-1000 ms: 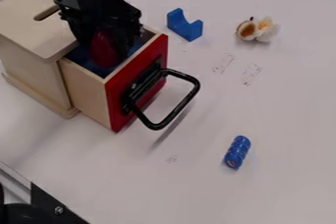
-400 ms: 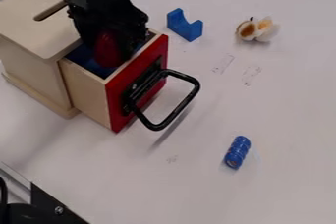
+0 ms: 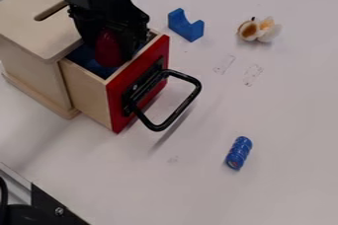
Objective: Put red object in the drawer
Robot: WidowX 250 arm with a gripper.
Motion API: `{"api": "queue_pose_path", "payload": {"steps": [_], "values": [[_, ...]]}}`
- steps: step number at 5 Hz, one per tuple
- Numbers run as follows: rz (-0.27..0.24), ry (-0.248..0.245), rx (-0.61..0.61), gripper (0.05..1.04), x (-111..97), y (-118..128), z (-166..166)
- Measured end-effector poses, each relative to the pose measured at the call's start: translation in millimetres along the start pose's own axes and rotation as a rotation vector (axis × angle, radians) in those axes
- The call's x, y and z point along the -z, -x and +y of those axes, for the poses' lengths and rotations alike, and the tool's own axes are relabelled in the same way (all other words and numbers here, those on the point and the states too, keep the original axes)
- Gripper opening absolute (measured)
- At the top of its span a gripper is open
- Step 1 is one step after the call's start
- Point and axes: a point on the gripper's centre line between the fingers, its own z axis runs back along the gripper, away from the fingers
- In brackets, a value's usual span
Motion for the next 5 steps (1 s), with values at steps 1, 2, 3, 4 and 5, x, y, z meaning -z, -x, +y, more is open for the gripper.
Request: {"api": "queue_pose_path", "payload": {"steps": [1,2,3,4,5], "values": [[0.004,0.003,-0.001,0.959,-1,1,-1],[0.008,0.018,-0.016,0.967,-7,2,-3],[-0.064,0.038,-0.02,0.989,-38,0,-8],[-0.159,0.048,-0.012,0.989,-76,-9,-12],[-0.193,0.047,-0.011,0.989,-89,-8,-12]]}}
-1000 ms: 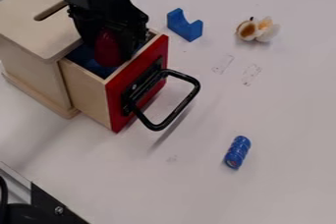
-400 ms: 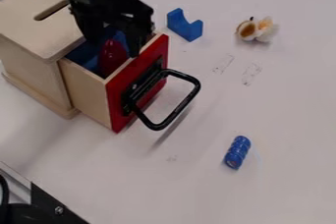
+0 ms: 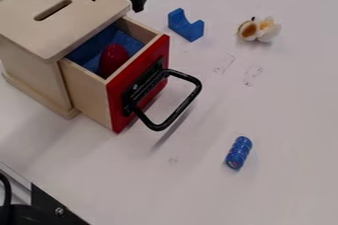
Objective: Put red object in the drawer
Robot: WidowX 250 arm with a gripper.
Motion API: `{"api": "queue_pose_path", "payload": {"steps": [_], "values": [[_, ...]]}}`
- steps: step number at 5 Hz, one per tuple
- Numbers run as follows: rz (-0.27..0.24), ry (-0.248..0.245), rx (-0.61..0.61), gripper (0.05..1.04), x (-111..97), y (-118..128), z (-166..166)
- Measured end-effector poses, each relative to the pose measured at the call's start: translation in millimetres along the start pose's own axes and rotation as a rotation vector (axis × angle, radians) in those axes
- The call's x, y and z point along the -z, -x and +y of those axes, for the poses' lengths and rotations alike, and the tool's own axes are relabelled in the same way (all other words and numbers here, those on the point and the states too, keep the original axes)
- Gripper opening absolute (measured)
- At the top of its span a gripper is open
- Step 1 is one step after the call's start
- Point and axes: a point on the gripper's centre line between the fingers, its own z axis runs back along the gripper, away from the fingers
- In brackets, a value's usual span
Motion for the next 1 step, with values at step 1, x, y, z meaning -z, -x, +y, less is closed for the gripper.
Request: {"api": "queue_pose_path", "payload": {"steps": [1], "values": [[-0.002,-0.013,0.0,0.989,-1.3,0.8,3.8]]}}
